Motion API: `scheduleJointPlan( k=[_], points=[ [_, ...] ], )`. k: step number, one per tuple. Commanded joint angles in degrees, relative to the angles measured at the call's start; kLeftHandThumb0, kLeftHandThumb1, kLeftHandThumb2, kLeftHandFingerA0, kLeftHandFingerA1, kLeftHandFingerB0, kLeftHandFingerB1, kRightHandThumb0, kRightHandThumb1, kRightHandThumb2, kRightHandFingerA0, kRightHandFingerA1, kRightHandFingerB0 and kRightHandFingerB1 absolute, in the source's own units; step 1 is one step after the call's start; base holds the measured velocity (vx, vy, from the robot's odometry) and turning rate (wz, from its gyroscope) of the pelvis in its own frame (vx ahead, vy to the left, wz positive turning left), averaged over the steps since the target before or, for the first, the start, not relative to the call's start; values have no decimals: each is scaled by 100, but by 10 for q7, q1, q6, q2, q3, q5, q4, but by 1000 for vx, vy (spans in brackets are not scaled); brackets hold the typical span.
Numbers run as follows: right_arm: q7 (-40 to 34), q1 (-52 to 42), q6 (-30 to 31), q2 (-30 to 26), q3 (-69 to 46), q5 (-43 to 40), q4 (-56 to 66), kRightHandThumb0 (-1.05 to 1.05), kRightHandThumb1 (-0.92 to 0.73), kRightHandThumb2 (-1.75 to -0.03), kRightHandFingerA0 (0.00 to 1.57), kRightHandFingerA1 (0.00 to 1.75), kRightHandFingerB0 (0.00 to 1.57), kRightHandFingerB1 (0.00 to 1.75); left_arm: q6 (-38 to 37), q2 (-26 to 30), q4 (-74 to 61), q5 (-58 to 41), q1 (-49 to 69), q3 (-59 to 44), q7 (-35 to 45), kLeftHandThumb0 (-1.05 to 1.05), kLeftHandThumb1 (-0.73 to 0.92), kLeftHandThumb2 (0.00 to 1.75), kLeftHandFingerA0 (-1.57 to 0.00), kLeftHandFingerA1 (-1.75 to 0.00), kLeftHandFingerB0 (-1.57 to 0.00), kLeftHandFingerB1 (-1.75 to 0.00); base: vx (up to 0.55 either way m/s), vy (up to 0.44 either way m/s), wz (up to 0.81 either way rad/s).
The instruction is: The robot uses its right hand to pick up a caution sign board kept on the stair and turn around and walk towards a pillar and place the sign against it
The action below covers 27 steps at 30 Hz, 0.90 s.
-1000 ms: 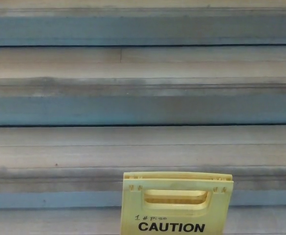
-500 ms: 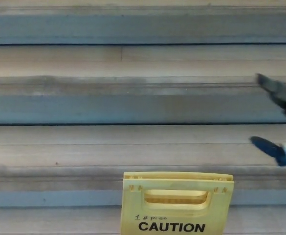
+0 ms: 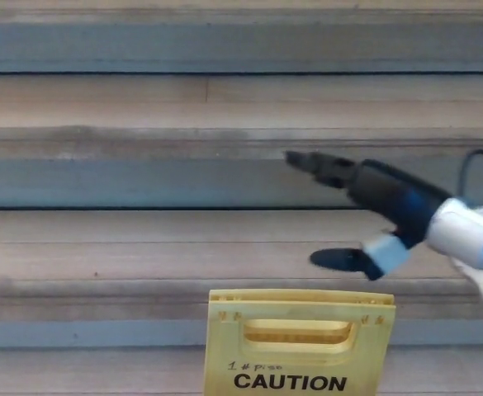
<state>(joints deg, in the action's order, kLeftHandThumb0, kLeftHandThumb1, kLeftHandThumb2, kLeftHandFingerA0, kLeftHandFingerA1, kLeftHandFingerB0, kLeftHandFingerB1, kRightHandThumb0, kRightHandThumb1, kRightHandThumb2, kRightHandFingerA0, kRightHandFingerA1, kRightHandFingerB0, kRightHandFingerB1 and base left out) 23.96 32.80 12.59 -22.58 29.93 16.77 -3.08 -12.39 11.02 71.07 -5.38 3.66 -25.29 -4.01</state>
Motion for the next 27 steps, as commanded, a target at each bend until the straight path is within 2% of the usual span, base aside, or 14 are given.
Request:
scheduleJointPlan(
  k=[1, 9, 10, 12, 13, 14, 15, 17, 21, 22, 23, 24, 25, 27],
  points=[
    [45, 36, 81, 21, 56, 76, -35, -82, -43, -93, 0, 12, 0, 14, -60, -1, 9, -12, 5, -3, -3, -6, 44, 106, -137, -125, -117, -110, 0, 0, 0],
    [54, 44, 89, 55, 102, 104, -82, -87, -49, -93, 3, 10, 0, 7, -60, 2, 4, -14, 8, -3, -4, -4, 44, 108, -138, -125, -116, -110, 1, -1, 1],
    [57, 44, 91, 60, 109, 107, -91, -95, -50, -66, 0, 30, 0, 16, -63, 2, 4, -14, 10, -3, -2, -7, 43, 105, -138, -124, -117, -111, 0, 0, 0],
    [60, 43, 91, 64, 110, 111, -96, -95, -50, -66, 0, 30, 0, 16, -64, 2, 4, -14, 11, -2, -1, -7, 43, 105, -138, -124, -117, -111, 0, 0, 0],
    [60, 37, 92, 70, 121, 118, -110, -91, -40, -76, 1, 26, 0, 17, -64, 1, 4, -17, 12, -4, 2, -11, 44, 102, -142, -126, -117, -111, 0, 0, 0],
    [60, 29, 92, 77, 134, 126, -127, -91, -40, -76, 1, 26, 0, 17, -63, -1, 4, -20, 14, -7, 6, -11, 44, 102, -142, -126, -117, -111, 0, 0, 0],
    [60, 24, 93, 79, 140, 131, -135, -87, -49, -92, 6, 11, 0, 9, -60, -1, 5, -20, 13, -6, 4, -8, 52, 93, -145, -116, -117, -110, 0, 0, 0],
    [57, 21, 91, 80, 144, 136, -147, -81, -44, -91, 2, 20, 0, 16, -61, -1, 6, -18, 13, -5, 3, -10, 52, 91, -142, -117, -114, -108, 0, 0, 0],
    [52, 16, 85, 84, 147, 144, -167, -81, -44, -91, 2, 20, 0, 16, -62, -1, 7, -16, 13, -3, 0, -10, 52, 91, -142, -117, -114, -108, 0, 0, 0],
    [50, 10, 88, 85, 151, 149, -176, -81, -44, -91, 0, 17, 0, 15, -62, 0, 7, -17, 15, -5, 2, -5, 43, 107, -143, -127, -118, -111, 0, 0, 0],
    [47, 3, 92, 85, 157, 156, -187, -81, -44, -91, 0, 17, 0, 15, -61, 1, 7, -19, 16, -6, 5, -5, 43, 107, -143, -127, -118, -111, 0, 0, 0],
    [46, -1, 93, 87, 159, 160, -193, -79, -43, -91, 0, 18, 0, 17, -64, 1, 5, -21, 18, -8, 8, -6, 43, 107, -149, -117, -124, -109, 0, 0, 0],
    [44, -3, 93, 89, 160, 163, -196, -81, -44, -91, 0, 16, 0, 15, -64, 1, 4, -19, 18, -6, 6, -5, 43, 107, -143, -127, -123, -114, 0, 0, 0],
    [38, -9, 92, 93, 163, 170, -203, -83, -45, -91, 0, 14, 0, 14, -62, 2, 4, -17, 17, -5, 2, -5, 42, 106, -144, -128, -122, -114, 0, 0, 0]
  ],
)
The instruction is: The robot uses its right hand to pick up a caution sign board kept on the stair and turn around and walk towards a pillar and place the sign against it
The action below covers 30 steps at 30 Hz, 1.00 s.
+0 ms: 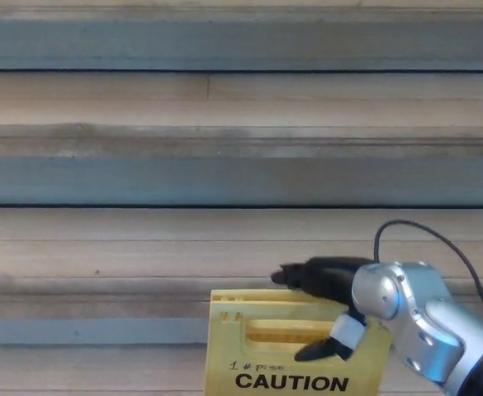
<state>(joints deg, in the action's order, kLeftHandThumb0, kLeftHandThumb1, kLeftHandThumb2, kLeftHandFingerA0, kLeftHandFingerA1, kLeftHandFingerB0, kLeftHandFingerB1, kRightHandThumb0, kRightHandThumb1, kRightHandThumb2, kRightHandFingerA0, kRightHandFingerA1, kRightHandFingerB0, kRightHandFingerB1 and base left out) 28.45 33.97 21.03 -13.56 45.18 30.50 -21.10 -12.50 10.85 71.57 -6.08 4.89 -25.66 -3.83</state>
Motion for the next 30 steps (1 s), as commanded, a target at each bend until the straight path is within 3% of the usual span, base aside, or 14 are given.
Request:
scheduleJointPlan(
  k=[1, 9, 10, 12, 14, 15, 19, 20, 21, 22, 23, 24, 29, 30],
  points=[
    [-10, -25, 11, 6, 14, 39, -30, -83, -39, -78, 0, 20, 0, 19, -62, 5, -1, -7, 4, 2, -1, -5, 45, 107, -139, -125, -119, -112, 0, 0, 0],
    [-106, -58, 14, 35, 33, 93, -94, -51, -51, -71, 4, 53, 4, 29, -65, 1, 5, -4, 6, 9, -2, -9, 53, 91, -140, -117, -113, -109, 0, 0, 0],
    [-142, -66, -6, 37, 27, 94, -104, -28, -68, -57, 39, 141, 8, 40, -66, 1, 5, -4, 7, 10, -2, -9, 55, 91, -142, -116, -112, -109, 0, 0, 0],
    [-196, -77, -36, 41, 20, 99, -119, -21, -67, -60, 65, 166, 11, 44, -64, 1, 5, -7, 7, 9, 0, -9, 53, 93, -142, -116, -112, -109, 0, 0, 0],
    [-298, -85, -81, 36, 38, 136, -144, -20, -60, -70, 93, 168, 34, 57, -66, 1, 6, -4, 7, 11, -2, -7, 54, 93, -134, -118, -110, -109, 14, 1, -6],
    [-351, -91, -106, 31, 43, 150, -154, -27, -63, -65, 87, 118, 48, 61, -68, 0, 6, -2, 6, 13, -3, -8, 54, 94, -133, -119, -110, -110, 0, 0, 0],
    [-380, -94, -123, 29, 44, 155, -164, -27, -63, -65, 87, 118, 48, 61, -69, -2, 6, -2, 6, 13, -2, -8, 54, 94, -133, -119, -110, -110, 0, 0, 0],
    [-477, -106, -139, 25, 63, 186, -188, -38, -40, -86, 125, 140, 82, 80, -71, -4, 5, -3, 10, 13, -4, -9, 55, 92, -133, -121, -106, -110, 0, 0, 0],
    [-519, -111, -146, 24, 71, 200, -199, -38, -40, -86, 125, 140, 82, 80, -73, -5, 5, -3, 12, 13, -5, -9, 55, 92, -133, -121, -106, -110, 0, 0, 0],
    [-586, -116, -156, 18, 81, 217, -216, -38, -54, -59, 94, 175, 91, 84, -74, -5, 7, -3, 14, 12, -2, -10, 56, 88, -136, -120, -107, -109, 0, 0, 0],
    [-597, -121, -159, 14, 82, 219, -219, -36, -43, -90, 121, 135, 83, 89, -73, -6, 6, -4, 16, 11, -3, -11, 57, 86, -140, -119, -109, -110, 0, 0, 0],
    [-618, -122, -162, 13, 84, 222, -227, -35, -56, -60, 95, 175, 89, 94, -73, -6, 5, -4, 17, 11, -4, -8, 46, 104, -137, -124, -115, -111, 0, 0, 0],
    [-668, -127, -189, 10, 83, 217, -249, -34, -58, -60, 93, 175, 88, 96, -71, -6, 5, -4, 18, 11, -6, -10, 55, 89, -142, -118, -112, -112, 0, 0, 0],
    [-692, -131, -210, 0, 84, 217, -257, -40, -50, -92, 120, 137, 81, 104, -72, -5, 5, 0, 20, 14, -7, -12, 57, 86, -128, -124, -105, -110, 0, 0, 0]
  ],
)
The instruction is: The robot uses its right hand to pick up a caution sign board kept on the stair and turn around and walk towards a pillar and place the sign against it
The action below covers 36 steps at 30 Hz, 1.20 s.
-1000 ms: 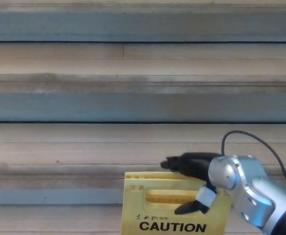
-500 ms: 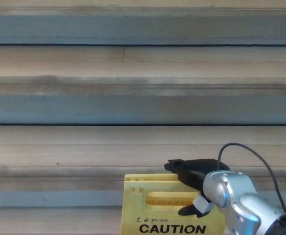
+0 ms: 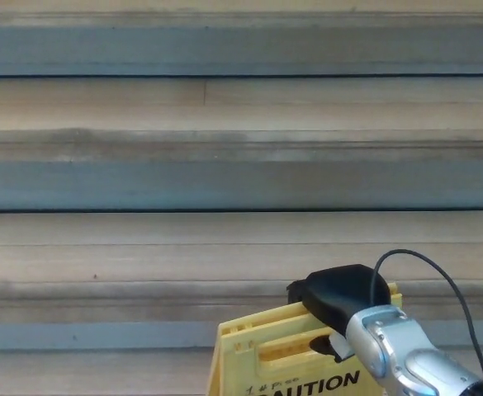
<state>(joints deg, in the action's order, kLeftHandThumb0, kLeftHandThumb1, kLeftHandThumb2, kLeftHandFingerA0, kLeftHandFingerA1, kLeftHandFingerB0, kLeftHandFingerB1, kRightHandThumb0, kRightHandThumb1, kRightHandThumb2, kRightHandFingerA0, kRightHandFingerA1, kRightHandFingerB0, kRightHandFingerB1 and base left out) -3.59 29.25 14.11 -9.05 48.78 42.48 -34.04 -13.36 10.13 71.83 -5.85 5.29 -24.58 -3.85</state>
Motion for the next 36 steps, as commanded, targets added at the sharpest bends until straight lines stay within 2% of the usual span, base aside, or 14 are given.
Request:
scheduleJointPlan(
  k=[1, 4, 5, 7, 8, 9, 10, 15, 16, 17, 25, 26, 30, 36],
  points=[
    [-409, -91, -172, -59, 51, 97, -139, -40, -50, -92, 120, 137, 81, 104, -64, 4, 2, 3, 19, 8, -9, -12, 57, 86, -128, -124, -105, -110, 0, 0, 0],
    [-416, -88, -175, -57, 53, 96, -146, -40, -50, -92, 120, 137, 81, 104, -64, 4, 2, 3, 19, 8, -9, -12, 57, 86, -128, -124, -105, -110, 0, 0, 0],
    [-456, -94, -204, -67, 43, 90, -141, -18, -56, -72, 89, 175, 68, 142, -65, 3, 3, 2, 20, 7, -10, -10, 55, 88, -133, -122, -108, -110, 0, 0, 0],
    [-477, -95, -219, -71, 39, 87, -143, -18, -56, -72, 89, 175, 68, 142, -66, 2, 4, 1, 21, 7, -10, -10, 55, 88, -133, -122, -108, -110, 0, 0, 0],
    [-538, -96, -239, -71, 22, 82, -133, -27, -55, -101, 118, 140, 84, 120, -66, 0, 4, 2, 21, 8, -8, -10, 57, 87, -133, -122, -109, -108, 0, 0, 0],
    [-565, -96, -248, -71, 15, 80, -129, -27, -55, -101, 118, 140, 84, 120, -66, -1, 4, 2, 21, 9, -8, -10, 57, 87, -133, -122, -109, -108, 0, 0, 0],
    [-575, -97, -257, -70, 6, 74, -125, -16, -62, -93, 91, 175, 70, 146, -68, -1, 5, 3, 22, 10, -9, -9, 57, 87, -134, -121, -108, -108, 0, 0, 0],
    [-634, -99, -272, -74, -22, 68, -100, -7, -54, -111, 92, 175, 73, 145, -65, -4, 4, 2, 24, 9, -12, -7, 48, 104, -136, -124, -112, -109, 0, 0, 0],
    [-652, -99, -265, -83, -39, 69, -73, -6, -52, -115, 122, 138, 83, 113, -66, -4, 5, 2, 24, 10, -11, -8, 54, 91, -138, -122, -109, -112, 0, 0, 0],
    [-661, -99, -263, -90, -53, 69, -52, -4, -51, -117, 91, 175, 73, 140, -67, -3, 6, 2, 24, 9, -10, -11, 56, 86, -137, -120, -107, -112, 0, 0, 0],
    [-686, -108, -275, -138, -81, 92, 51, -8, -54, -109, 88, 175, 71, 138, -66, 1, 6, -6, 26, 2, -4, -10, 54, 91, -144, -118, -114, -112, 0, 0, 0],
    [-695, -127, -271, -156, -79, 110, 90, -16, -50, -111, 119, 141, 75, 114, -67, 2, 6, -4, 28, 4, -4, -12, 58, 82, -139, -121, -111, -110, 0, 0, 0],
    [-710, -168, -268, -194, -78, 144, 166, -18, -49, -107, 120, 140, 74, 112, -70, 4, 7, 0, 31, 7, -5, -9, 46, 103, -137, -124, -116, -110, 0, 0, 0],
    [-716, -195, -274, -221, -85, 157, 206, -17, -49, -109, 118, 138, 73, 110, -68, 4, 9, 1, 29, 8, -5, -10, 55, 87, -138, -120, -115, -109, 0, 0, 0]
  ],
)
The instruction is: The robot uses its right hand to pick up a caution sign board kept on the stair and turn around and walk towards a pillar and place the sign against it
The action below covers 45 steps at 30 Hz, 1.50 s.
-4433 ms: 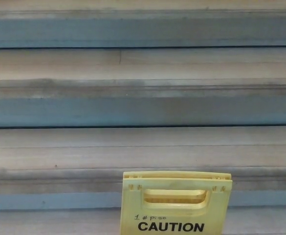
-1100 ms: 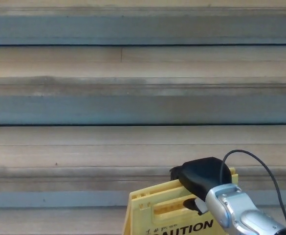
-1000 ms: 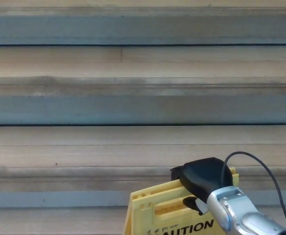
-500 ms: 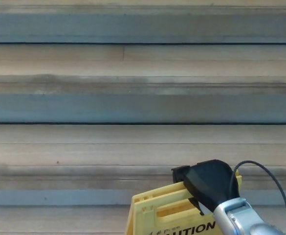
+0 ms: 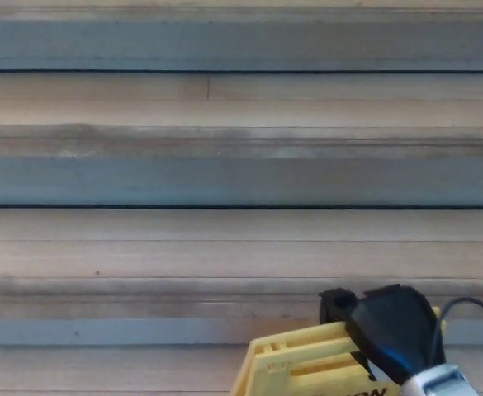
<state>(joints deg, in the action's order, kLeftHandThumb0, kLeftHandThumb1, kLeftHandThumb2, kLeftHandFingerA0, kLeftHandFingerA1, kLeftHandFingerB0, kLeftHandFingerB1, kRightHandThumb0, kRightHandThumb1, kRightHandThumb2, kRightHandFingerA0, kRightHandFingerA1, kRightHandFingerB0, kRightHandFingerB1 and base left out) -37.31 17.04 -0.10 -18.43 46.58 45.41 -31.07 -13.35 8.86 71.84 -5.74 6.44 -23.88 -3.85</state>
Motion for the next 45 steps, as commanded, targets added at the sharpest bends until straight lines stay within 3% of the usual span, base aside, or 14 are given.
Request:
scheduleJointPlan(
  k=[1, 2, 6, 7, 8, 14, 15, 16, 22, 23, 33, 38, 39, 45],
  points=[
    [-377, -92, -131, -147, -73, 133, 204, -14, -50, -112, 119, 138, 72, 110, -69, 18, 7, -5, 19, -3, -3, -8, 56, 87, -139, -120, -112, -109, 0, 0, 0],
    [-372, -106, -131, -161, -84, 133, 227, -11, -53, -109, 89, 175, 64, 132, -70, 20, 5, -6, 19, -4, -3, -5, 47, 106, -137, -124, -113, -110, 0, 0, 0],
    [-361, -138, -128, -183, -117, 136, 284, -10, -49, -114, 90, 175, 67, 132, -72, 21, 4, -4, 18, -2, -6, -9, 45, 103, -138, -125, -114, -110, 0, 0, 0],
    [-361, -141, -128, -187, -121, 138, 293, -9, -46, -118, 89, 175, 66, 132, -72, 22, 5, -3, 18, -2, -4, -11, 56, 84, -132, -120, -110, -108, 0, 0, 0],
    [-358, -154, -131, -194, -134, 139, 317, -10, -48, -118, 89, 175, 65, 134, -73, 22, 7, -4, 17, -3, 0, -9, 52, 89, -140, -116, -111, -108, 0, 0, 0],
    [-344, -189, -144, -206, -164, 139, 375, -10, -47, -122, 88, 175, 65, 134, -74, 18, 4, -3, 18, -2, -5, -11, 56, 86, -142, -117, -110, -109, 0, 0, 0],
    [-342, -200, -149, -209, -172, 138, 395, -10, -47, -121, 89, 175, 65, 135, -77, 17, 5, -6, 20, -4, -2, -7, 46, 104, -136, -124, -113, -109, 0, 0, 0],
    [-342, -211, -154, -211, -181, 136, 410, -11, -44, -125, 90, 175, 68, 132, -76, 16, 6, -7, 21, -5, -1, -11, 57, 85, -136, -121, -108, -108, 0, 0, 0],
    [-349, -248, -169, -216, -224, 133, 457, -6, -40, -132, 92, 175, 68, 128, -76, 13, 9, -4, 26, -3, -7, -10, 57, 86, -135, -119, -108, -108, -18, -2, 0],
    [-350, -260, -172, -217, -238, 128, 466, -10, -46, -124, 94, 175, 69, 129, -77, 13, 8, -5, 27, -4, -7, -12, 58, 86, -138, -121, -107, -108, 0, 0, 0],
    [-397, -384, -233, -247, -346, 112, 500, -6, -47, -122, 90, 175, 69, 127, -77, 15, 6, -8, 33, -7, -8, -13, 57, 84, -140, -119, -115, -109, -64, 90, -5],
    [-412, -414, -246, -238, -359, 128, 512, -4, -46, -124, 87, 175, 66, 127, -83, 16, 7, -5, 32, -5, -8, -11, 57, 84, -137, -117, -107, -107, -75, 274, -24],
    [-417, -446, -243, -241, -370, 134, 513, -17, -49, -109, 115, 138, 69, 108, -81, 13, 8, -4, 32, -3, -9, -9, 55, 90, -141, -119, -114, -106, -89, 175, -4],
    [-421, -499, -252, -236, -399, 145, 516, -17, -49, -109, 115, 138, 69, 108, -79, 9, 9, -4, 35, -2, -10, -9, 55, 90, -141, -119, -114, -106, -118, 30, 0]
  ],
)
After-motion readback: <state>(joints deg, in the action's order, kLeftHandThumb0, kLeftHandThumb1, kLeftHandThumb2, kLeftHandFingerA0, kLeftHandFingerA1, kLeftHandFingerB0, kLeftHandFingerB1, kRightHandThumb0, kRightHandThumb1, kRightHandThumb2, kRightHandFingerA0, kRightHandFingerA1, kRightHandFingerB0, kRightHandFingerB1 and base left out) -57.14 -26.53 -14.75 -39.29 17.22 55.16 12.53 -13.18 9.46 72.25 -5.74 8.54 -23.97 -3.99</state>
